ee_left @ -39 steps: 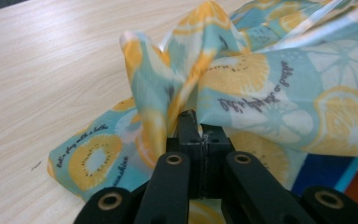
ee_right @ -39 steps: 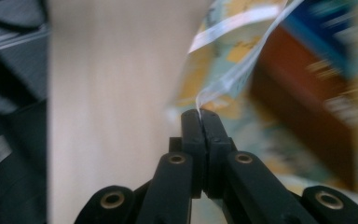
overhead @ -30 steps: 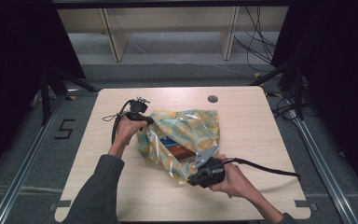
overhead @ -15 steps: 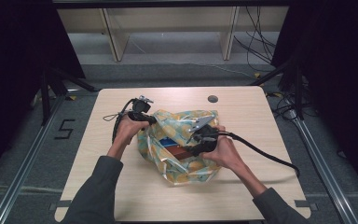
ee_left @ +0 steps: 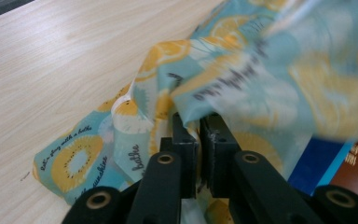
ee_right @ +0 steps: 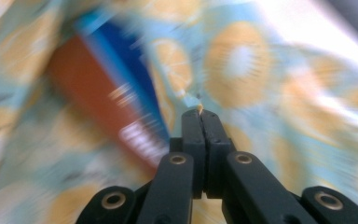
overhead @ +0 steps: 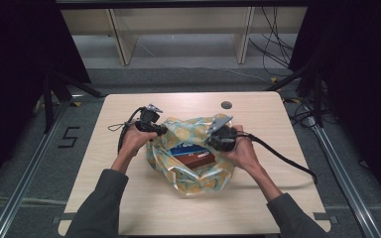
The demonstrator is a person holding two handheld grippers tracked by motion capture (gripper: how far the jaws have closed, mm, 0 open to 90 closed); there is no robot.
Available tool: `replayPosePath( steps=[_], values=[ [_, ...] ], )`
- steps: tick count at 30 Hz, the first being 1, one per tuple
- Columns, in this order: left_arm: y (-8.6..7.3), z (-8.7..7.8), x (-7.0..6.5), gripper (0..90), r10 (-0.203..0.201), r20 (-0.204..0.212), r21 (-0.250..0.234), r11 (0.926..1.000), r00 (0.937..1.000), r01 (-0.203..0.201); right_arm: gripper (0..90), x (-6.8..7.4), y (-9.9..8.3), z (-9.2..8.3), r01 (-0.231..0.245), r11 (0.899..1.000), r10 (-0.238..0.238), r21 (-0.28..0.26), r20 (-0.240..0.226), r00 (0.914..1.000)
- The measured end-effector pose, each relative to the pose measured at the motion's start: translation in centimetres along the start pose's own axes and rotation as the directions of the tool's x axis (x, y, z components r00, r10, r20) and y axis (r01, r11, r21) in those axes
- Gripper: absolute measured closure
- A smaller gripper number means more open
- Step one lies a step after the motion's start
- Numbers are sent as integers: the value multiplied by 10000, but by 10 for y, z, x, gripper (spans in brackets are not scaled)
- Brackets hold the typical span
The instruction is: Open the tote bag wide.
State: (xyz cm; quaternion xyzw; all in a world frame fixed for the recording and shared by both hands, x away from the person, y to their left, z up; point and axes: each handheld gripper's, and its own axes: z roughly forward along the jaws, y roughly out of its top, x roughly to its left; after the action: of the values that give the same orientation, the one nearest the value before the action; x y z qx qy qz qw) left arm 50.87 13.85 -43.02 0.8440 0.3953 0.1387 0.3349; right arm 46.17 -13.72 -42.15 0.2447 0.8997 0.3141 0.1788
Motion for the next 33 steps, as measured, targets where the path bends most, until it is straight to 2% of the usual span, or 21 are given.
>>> replayPosePath(
  steps=[2,4,6,8,9,10,11,13,14,15,16,17,18,20,21,22,23,24,26,29,33],
  values=[
    [-3,-1,-3,803,97,72,-35,9999,9999,-97,900,-23,4,-7,-299,9978,325,-587,449,9985],
    [-6,-3,-6,766,275,240,9,9996,9993,-276,900,-42,6,-9,-1249,9857,1327,-1133,642,9891],
    [-8,-6,-11,719,448,254,-125,9989,9987,-445,900,-59,5,-6,-1670,9794,1787,-1135,1027,9785],
    [-9,-13,-19,680,737,-99,-310,9968,9972,-740,900,-70,2,4,-2093,9741,2168,-857,904,9720],
    [-9,-18,-25,663,1041,-266,-397,9937,9942,-1051,900,-74,0,9,-2209,9733,2263,-628,968,9692],
    [-7,-24,-31,650,1346,-373,-498,9894,9902,-1363,900,-74,-2,18,-2392,9670,2478,-875,1047,9632],
    [-6,-31,-38,643,1681,-464,-612,9834,9847,-1707,900,-75,-4,22,-2430,9683,2476,-575,948,9642],
    [-2,-43,-51,639,2401,-671,-803,9662,9684,-2451,900,-74,-6,29,-2597,9656,2597,-131,941,9611],
    [-1,-46,-59,644,2450,-559,-870,9646,9679,-2491,900,-73,-7,33,-2681,9634,2675,-74,986,9585],
    [-1,-47,-65,649,2738,-507,-817,9573,9604,-2772,900,-73,-9,36,-2665,9637,2667,-156,988,9587],
    [-1,-44,-71,652,2854,-459,-711,9550,9573,-2881,900,-73,-9,36,-2676,9634,2654,148,873,9602],
    [-2,-38,-75,654,2955,-486,-509,9533,9541,-2978,900,-72,-9,40,-2747,9615,2740,-75,997,9565],
    [-3,-31,-75,653,3014,-537,-160,9530,9520,-3026,900,-72,-9,38,-2696,9626,2662,260,919,9595],
    [-7,-16,-67,640,2833,-484,684,9576,9578,-2798,900,-72,-11,41,-2502,9680,2469,208,1012,9637],
    [-11,-9,-62,629,2592,-502,963,9625,9645,-2536,900,-72,-11,40,-2528,9670,2486,320,999,9634],
    [-16,-4,-58,618,2498,-707,1216,9631,9657,-2402,900,-72,-12,40,-2604,9648,2559,359,994,9616],
    [-20,-2,-54,611,2794,-693,1816,9475,9577,-2633,900,-73,-12,40,-2631,9640,2581,387,1020,9607],
    [-25,-1,-53,608,2794,-558,2054,9427,9586,-2628,900,-73,-13,41,-2747,9608,2697,383,1027,9575],
    [-33,-5,-52,606,2690,-524,2029,9458,9617,-2535,900,-75,-15,42,-2722,9615,2672,388,1017,9583],
    [-48,-18,-55,560,3253,-383,2638,9153,9448,-3044,900,-76,-16,44,-2567,9654,2504,451,1122,9616],
    [-60,-23,-58,558,3436,-349,2614,9095,9385,-3233,900,-75,-15,44,-2626,9642,2573,368,1099,9601]
  ],
)
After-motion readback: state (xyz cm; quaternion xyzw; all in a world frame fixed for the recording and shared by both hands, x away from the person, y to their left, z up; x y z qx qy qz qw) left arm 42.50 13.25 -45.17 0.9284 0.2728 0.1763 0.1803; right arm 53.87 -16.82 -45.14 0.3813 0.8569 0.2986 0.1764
